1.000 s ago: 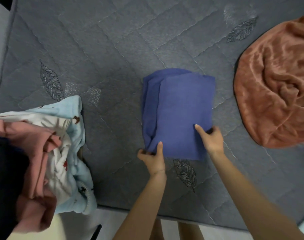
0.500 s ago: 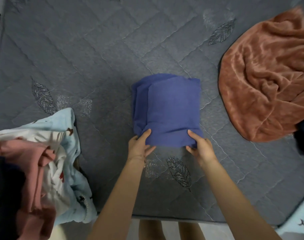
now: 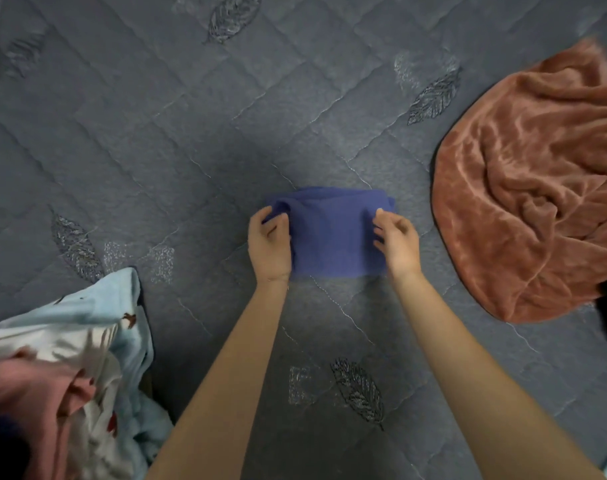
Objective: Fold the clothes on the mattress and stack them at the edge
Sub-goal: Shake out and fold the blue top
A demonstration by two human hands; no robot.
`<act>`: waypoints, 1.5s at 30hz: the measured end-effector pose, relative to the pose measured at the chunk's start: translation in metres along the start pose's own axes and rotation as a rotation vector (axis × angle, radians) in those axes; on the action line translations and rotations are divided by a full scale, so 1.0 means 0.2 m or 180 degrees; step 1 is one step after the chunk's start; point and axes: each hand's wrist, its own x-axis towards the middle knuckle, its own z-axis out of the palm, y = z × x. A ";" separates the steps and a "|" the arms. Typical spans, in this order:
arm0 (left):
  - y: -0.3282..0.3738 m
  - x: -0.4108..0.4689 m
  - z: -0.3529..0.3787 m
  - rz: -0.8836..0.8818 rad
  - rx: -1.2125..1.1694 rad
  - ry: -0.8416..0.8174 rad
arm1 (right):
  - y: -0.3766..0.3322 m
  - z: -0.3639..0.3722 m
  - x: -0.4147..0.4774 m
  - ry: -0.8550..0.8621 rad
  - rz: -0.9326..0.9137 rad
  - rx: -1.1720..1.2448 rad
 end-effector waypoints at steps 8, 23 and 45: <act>-0.34 0.06 -0.06 0.1400 0.4131 -0.0724 | 0.18 -0.08 0.07 -0.0203 -0.0919 -0.2876; -0.27 0.03 -0.05 0.0687 0.1588 -0.0438 | 0.10 -0.05 0.12 -0.0462 0.0345 -0.0753; 0.38 -0.98 -0.65 0.0257 0.0141 -0.1345 | -0.22 -0.55 -1.19 -0.0743 -0.0481 -0.0065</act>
